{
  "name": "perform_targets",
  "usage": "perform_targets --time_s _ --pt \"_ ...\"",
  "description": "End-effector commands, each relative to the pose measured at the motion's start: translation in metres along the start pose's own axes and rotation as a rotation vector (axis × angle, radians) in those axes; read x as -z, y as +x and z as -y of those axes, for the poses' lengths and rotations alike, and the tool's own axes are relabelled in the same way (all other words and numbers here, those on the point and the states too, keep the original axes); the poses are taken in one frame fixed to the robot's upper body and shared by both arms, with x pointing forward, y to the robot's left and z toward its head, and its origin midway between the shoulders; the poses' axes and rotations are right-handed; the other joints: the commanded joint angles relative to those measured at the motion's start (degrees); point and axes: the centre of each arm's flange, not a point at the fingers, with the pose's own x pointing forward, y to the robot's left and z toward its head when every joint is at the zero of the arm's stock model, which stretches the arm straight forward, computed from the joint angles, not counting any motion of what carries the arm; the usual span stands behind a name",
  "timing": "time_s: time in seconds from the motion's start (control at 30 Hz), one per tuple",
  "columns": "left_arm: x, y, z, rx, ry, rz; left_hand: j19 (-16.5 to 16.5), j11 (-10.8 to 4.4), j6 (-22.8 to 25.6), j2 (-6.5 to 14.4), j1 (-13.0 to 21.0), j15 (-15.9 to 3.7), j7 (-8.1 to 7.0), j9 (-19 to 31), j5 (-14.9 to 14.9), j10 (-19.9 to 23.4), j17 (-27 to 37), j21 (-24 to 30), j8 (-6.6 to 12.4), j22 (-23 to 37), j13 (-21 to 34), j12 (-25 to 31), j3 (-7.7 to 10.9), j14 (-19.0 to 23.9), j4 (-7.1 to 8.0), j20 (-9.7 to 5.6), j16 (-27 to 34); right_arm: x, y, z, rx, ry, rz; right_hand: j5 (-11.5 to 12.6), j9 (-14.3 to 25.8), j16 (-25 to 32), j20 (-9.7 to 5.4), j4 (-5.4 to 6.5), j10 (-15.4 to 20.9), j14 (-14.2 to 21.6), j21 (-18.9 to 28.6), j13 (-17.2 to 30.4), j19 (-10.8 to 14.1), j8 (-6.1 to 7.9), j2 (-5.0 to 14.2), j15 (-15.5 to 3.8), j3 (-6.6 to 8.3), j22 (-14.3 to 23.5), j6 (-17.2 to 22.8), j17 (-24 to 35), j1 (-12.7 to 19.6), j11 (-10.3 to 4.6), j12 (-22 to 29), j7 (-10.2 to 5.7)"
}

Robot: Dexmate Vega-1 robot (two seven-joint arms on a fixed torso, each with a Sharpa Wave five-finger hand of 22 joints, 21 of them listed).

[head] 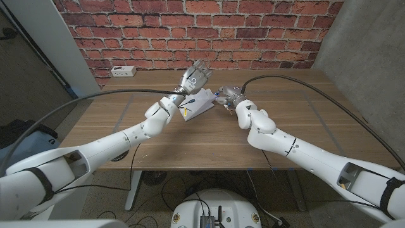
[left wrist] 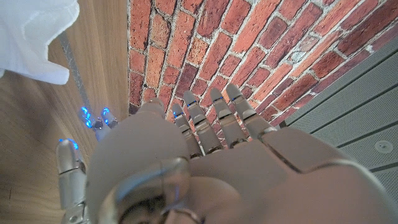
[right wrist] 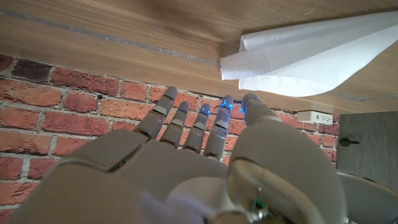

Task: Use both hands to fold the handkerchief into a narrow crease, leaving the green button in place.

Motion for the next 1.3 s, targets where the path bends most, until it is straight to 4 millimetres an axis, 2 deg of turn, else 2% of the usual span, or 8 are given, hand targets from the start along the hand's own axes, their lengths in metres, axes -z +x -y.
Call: perform_targets --time_s 0.03,0.27,0.5,0.67,0.87,1.17,1.3 --pt "0.008 -0.01 0.01 0.149 -0.152 -0.138 0.13 0.0 -1.02 -0.2 -1.85 -9.66 -0.19 0.03 -0.68 -1.24 0.15 0.1 0.0 0.09 0.03 0.07 0.35 -0.27 0.92 0.39 0.39 0.014 -0.024 0.004 0.138 0.085 -0.064 0.17 0.15 0.3 0.08 0.36 0.18 0.41 0.22 0.19 0.33 0.35 0.65 -4.5 0.21 0.06 0.19 0.32 -0.06 0.24 0.16 0.38" --pt "0.012 -0.017 0.009 0.183 -0.27 -0.241 -0.25 0.22 -2.12 -0.2 -3.55 -9.56 -0.17 0.01 -1.37 -2.84 0.18 -0.05 -0.12 0.13 0.02 -0.16 0.64 -0.62 1.69 0.86 0.42 0.015 -0.026 0.001 0.185 0.17 -0.025 0.2 0.15 0.3 -0.04 0.21 -0.04 0.4 0.25 0.19 0.48 0.24 0.99 -4.48 0.28 0.07 -0.1 0.3 0.03 0.17 0.07 0.22" --pt "0.015 -0.025 0.009 0.214 -0.402 -0.323 -0.75 0.89 -3.16 -0.07 -5.61 -9.3 -0.16 0.02 -2.03 -4.45 0.23 -0.22 -0.17 0.2 0.03 -0.29 0.79 -1.8 2.62 1.47 0.26 0.019 -0.027 0.001 0.237 0.267 0.018 0.21 0.15 0.26 -0.25 0.06 -0.47 0.25 0.23 0.19 0.57 -0.09 1.37 -4.42 0.28 0.07 -1.17 0.32 -0.02 0.72 -0.07 0.35" --pt "0.02 -0.032 0.013 0.251 -0.533 -0.381 -1.38 1.69 -4.45 -0.06 -6.8 -8.39 -0.11 0.01 -2.36 -5.13 0.21 -0.45 -0.32 0.24 0.03 -0.15 1.1 -2.71 2.92 1.95 0.19 0.024 -0.028 -0.001 0.242 0.356 0.046 0.21 0.15 0.21 -0.31 0.02 -0.68 0.09 0.23 0.19 0.63 -0.11 1.45 -4.4 0.25 0.07 -1.36 0.32 -0.06 0.62 -0.13 0.43" --pt "0.023 -0.041 0.023 0.315 -0.668 -0.411 -3.01 3.5 -5.97 0.39 -8.6 -6.52 0.65 0.02 -2.57 -7.35 0.23 -1.01 -0.3 0.34 0.04 -0.4 1.72 -4.62 3.44 2.62 0.01 0.029 -0.03 -0.003 0.257 0.443 0.078 0.21 0.15 0.26 -0.35 0.14 -0.85 0.05 0.19 0.19 0.58 -0.12 1.72 -4.06 0.21 0.08 -1.59 0.41 -0.27 0.99 -0.16 0.73" --pt "0.035 -0.049 0.034 0.32 -0.974 -0.485 -6.86 7.41 -9.73 0.86 -11.63 -3.65 3.12 -0.03 -2.9 -11.59 0.21 -2.32 -0.52 0.56 0.02 -0.73 3.12 -8.17 4.0 3.66 -0.17 0.033 -0.03 -0.004 0.287 0.625 0.161 0.22 0.15 0.31 -0.71 0.66 -1.55 -0.2 0.12 0.19 0.5 -0.3 2.02 -3.72 -0.06 0.09 -2.49 0.64 -1.11 1.56 -0.33 1.25" --pt "0.038 -0.051 0.037 0.311 -1.079 -0.513 -7.83 7.99 -10.86 0.92 -12.44 -3.06 3.65 -0.06 -2.98 -12.29 0.2 -2.64 -0.57 0.62 0.0 -0.6 3.55 -9.14 4.11 3.8 -0.16 0.036 -0.029 -0.004 0.282 0.68 0.18 0.22 0.15 0.35 -0.78 0.99 -1.73 -0.31 0.07 0.19 0.42 -0.34 2.03 -3.41 -0.3 0.1 -2.98 0.77 -1.72 1.96 -0.31 1.29"
